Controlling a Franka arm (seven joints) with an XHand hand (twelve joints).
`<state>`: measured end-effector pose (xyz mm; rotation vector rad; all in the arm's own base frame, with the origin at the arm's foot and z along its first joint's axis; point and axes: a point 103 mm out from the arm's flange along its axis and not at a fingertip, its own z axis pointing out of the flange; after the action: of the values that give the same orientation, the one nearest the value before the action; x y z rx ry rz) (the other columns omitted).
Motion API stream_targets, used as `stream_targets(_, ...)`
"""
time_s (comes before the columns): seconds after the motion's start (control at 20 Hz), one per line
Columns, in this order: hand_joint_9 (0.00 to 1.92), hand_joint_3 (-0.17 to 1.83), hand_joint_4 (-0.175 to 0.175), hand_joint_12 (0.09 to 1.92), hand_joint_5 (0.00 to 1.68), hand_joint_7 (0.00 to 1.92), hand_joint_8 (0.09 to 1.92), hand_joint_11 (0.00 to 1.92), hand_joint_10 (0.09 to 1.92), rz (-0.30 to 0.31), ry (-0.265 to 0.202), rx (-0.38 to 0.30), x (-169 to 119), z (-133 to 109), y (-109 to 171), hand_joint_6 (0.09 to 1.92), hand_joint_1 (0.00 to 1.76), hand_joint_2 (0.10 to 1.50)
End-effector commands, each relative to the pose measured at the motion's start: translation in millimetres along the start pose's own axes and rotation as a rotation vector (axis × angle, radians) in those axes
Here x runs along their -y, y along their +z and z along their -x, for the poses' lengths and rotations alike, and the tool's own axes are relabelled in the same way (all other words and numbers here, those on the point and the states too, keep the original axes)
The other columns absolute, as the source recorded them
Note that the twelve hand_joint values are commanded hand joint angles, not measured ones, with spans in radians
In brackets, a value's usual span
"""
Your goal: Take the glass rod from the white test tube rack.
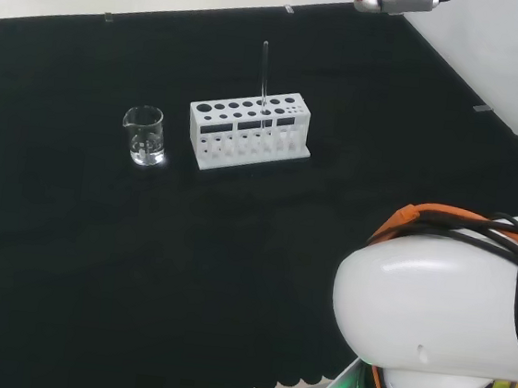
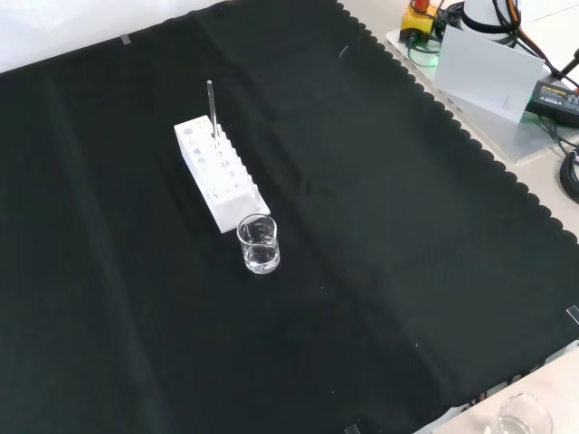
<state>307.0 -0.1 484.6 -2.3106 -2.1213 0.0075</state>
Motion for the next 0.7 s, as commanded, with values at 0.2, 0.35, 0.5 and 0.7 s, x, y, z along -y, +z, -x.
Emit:
stream_targets(0.2, 0.37, -0.17, -0.112, 1.21, 0.08, 0.02, 0.45, 0.05, 0.09, 0.044, 0.108, 0.039, 95.4, 1.9, -61.4, 0.10, 0.64, 1.13)
stream_targets(0.35, 0.35, -0.17, -0.111, 1.26, 0.08, 0.00, 0.46, 0.00, 0.09, 0.047, 0.110, 0.054, 95.2, 0.0, -61.8, 0.09, 0.63, 1.13)
stream_targets(0.5, 0.34, -0.17, -0.111, 1.26, 0.09, 0.00, 0.46, 0.00, 0.09, 0.050, 0.111, 0.054, 94.7, -1.5, -61.9, 0.09, 0.62, 1.13)
stream_targets(0.7, 0.35, -0.17, -0.112, 1.27, 0.10, 0.00, 0.49, 0.00, 0.09, 0.051, 0.103, 0.030, 85.7, 2.2, -58.8, 0.09, 0.62, 1.13)
